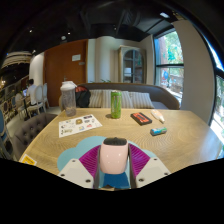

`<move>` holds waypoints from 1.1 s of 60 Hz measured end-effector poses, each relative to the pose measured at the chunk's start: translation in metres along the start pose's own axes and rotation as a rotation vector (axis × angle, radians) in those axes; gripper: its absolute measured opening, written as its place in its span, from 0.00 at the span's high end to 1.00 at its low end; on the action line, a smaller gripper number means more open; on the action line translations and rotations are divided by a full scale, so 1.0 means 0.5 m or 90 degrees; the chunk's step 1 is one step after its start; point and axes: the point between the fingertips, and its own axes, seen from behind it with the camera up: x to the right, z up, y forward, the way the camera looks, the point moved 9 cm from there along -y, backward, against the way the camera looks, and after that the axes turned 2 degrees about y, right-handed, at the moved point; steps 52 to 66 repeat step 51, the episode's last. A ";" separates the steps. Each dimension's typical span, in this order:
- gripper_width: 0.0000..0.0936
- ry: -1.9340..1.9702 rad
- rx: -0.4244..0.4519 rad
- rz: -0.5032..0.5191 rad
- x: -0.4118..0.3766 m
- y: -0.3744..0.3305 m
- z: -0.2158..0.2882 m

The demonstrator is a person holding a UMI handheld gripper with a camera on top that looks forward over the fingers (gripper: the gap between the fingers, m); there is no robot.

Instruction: Arrange mouse

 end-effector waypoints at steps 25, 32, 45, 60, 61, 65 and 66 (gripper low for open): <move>0.32 0.017 -0.119 0.026 -0.030 0.058 -0.088; 0.12 0.032 -0.117 0.049 -0.026 0.023 -0.084; 0.11 0.022 -0.085 0.056 0.039 -0.103 -0.082; 0.11 0.032 -0.070 0.060 0.089 -0.158 -0.092; 0.11 0.032 -0.070 0.060 0.089 -0.158 -0.092; 0.11 0.032 -0.070 0.060 0.089 -0.158 -0.092; 0.11 0.032 -0.070 0.060 0.089 -0.158 -0.092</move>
